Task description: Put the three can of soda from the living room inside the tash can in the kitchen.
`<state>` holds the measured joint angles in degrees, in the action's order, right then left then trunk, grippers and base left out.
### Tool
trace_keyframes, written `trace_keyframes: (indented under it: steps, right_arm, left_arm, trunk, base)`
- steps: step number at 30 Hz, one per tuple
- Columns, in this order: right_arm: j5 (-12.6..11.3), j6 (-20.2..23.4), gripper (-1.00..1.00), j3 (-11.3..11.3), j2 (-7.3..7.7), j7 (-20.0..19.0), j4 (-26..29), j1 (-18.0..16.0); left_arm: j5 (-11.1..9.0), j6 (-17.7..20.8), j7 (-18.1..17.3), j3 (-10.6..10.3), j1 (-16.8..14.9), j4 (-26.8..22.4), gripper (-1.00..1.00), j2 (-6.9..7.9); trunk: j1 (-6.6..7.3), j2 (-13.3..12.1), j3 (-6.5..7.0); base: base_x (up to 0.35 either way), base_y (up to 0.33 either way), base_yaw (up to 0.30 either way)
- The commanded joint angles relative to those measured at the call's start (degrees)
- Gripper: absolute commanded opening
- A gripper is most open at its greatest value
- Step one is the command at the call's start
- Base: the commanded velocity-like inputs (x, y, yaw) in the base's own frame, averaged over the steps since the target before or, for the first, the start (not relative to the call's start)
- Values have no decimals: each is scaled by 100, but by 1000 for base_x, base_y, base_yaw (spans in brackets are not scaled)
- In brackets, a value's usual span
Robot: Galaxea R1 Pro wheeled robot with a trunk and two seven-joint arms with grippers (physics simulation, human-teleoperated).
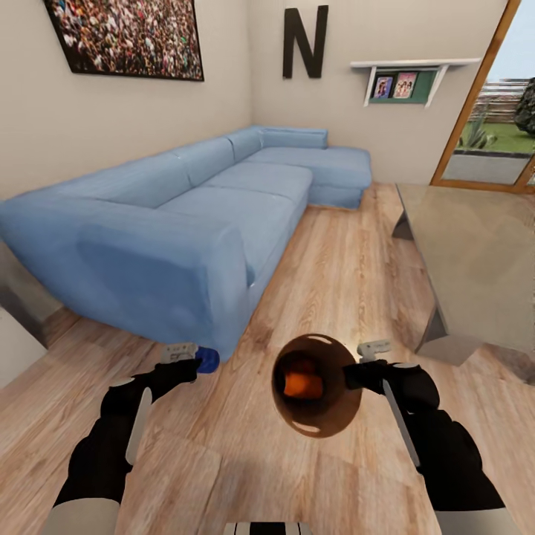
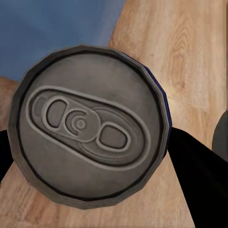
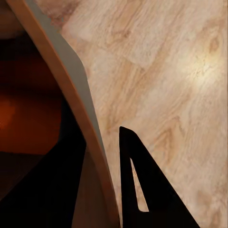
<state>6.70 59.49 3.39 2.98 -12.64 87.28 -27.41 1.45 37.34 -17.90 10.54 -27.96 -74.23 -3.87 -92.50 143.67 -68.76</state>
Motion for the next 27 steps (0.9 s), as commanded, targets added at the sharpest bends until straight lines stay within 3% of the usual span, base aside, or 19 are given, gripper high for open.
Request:
trace_keyframes:
  steps: [1, 7, 12, 16, 20, 21, 27]
  right_arm:
    - [209, -17, -100, -7, 1, -6, 0, -2]
    - [209, -15, -100, -3, 1, -7, 0, -1]
    - [206, 4, -100, -1, 1, -62, 0, -1]
    - [208, 33, -100, 3, 1, -67, 0, -3]
    - [205, 51, -100, 9, 1, -71, -2, -24]
    - [202, 51, -100, 19, 2, -71, -12, -42]
    - [204, 51, -100, 223, 5, -135, -380, -118]
  left_arm:
    - [4, 0, -3, 1, 1, -1, -100, 0]
    - [4, 84, -5, -4, 1, -51, -100, 0]
    - [-2, 501, -29, -14, 1, -446, -100, 0]
    - [-8, 1046, -167, -35, 1, -843, -100, 3]
    - [1, 1879, -1008, -47, -21, -1078, -100, 16]
    - [2, 2177, -1388, -49, -72, -1210, -100, 80]
    - [18, 2266, -2484, -50, -283, -1380, -100, 369]
  trunk:
    - [2, -2, 23]
    - [18, -10, 156]
    - [31, -16, 267]
    - [41, -22, 355]
    - [41, -22, 355]
    - [41, -22, 355]
    - [41, -22, 355]
  base:
    - [0, 0, 0]
    - [0, 0, 0]
    - [0, 0, 0]
    - [0, 0, 0]
    - [0, 0, 0]
    - [0, 0, 0]
    - [0, 0, 0]
